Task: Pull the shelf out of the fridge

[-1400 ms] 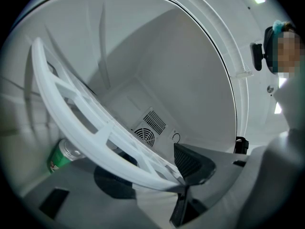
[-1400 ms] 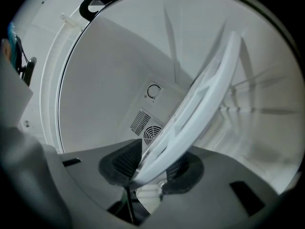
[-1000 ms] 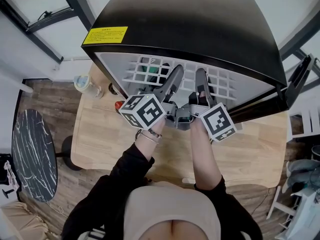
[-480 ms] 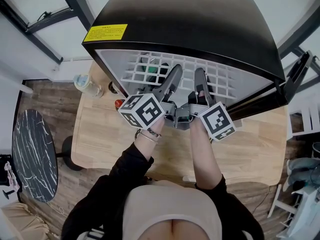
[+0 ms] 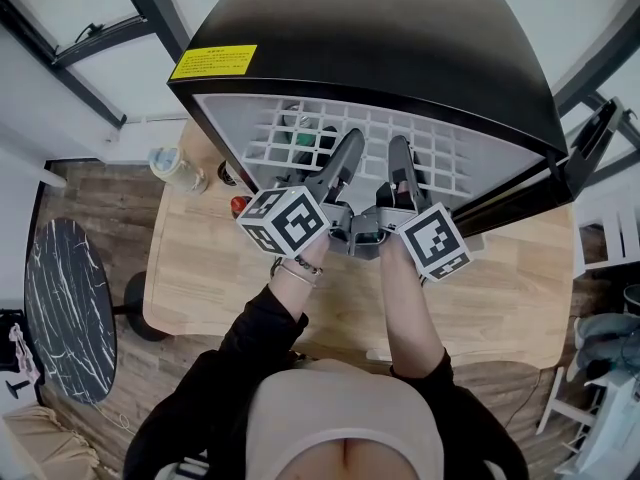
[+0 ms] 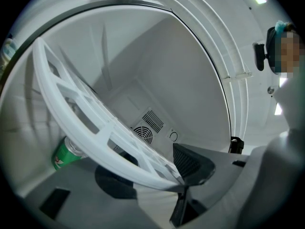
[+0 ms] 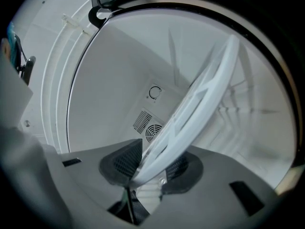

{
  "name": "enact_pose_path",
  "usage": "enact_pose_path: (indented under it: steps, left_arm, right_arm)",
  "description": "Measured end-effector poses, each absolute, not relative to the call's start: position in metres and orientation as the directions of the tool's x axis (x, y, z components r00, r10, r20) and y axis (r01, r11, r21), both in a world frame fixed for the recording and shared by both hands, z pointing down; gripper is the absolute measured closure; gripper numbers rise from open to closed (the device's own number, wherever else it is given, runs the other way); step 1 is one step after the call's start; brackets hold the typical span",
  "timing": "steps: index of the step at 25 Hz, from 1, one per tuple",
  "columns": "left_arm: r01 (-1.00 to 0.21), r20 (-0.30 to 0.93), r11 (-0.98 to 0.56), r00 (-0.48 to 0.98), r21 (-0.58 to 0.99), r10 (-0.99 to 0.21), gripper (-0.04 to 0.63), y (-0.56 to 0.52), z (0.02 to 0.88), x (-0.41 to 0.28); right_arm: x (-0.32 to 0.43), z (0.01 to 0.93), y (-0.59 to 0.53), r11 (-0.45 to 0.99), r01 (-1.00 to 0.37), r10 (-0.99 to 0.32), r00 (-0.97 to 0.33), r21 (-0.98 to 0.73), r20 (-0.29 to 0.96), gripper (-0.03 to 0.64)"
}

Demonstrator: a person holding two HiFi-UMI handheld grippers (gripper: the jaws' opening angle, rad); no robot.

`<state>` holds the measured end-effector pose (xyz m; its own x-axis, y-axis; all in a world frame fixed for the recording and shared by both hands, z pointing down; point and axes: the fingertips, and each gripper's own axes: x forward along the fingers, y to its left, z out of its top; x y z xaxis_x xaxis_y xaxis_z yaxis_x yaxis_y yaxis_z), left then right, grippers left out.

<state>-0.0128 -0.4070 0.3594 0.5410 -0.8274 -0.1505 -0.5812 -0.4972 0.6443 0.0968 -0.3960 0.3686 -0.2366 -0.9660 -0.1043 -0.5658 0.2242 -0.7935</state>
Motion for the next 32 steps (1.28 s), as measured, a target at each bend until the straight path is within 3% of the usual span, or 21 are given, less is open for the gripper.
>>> enact_pose_path:
  steps: [32]
  left_arm:
    - [-0.572, -0.151, -0.492, 0.539, 0.656, -0.828, 0.367, -0.39, 0.36, -0.015]
  right_arm:
    - [0.097, 0.369, -0.377, 0.219, -0.57, -0.967, -0.233, -0.792, -0.1, 0.48]
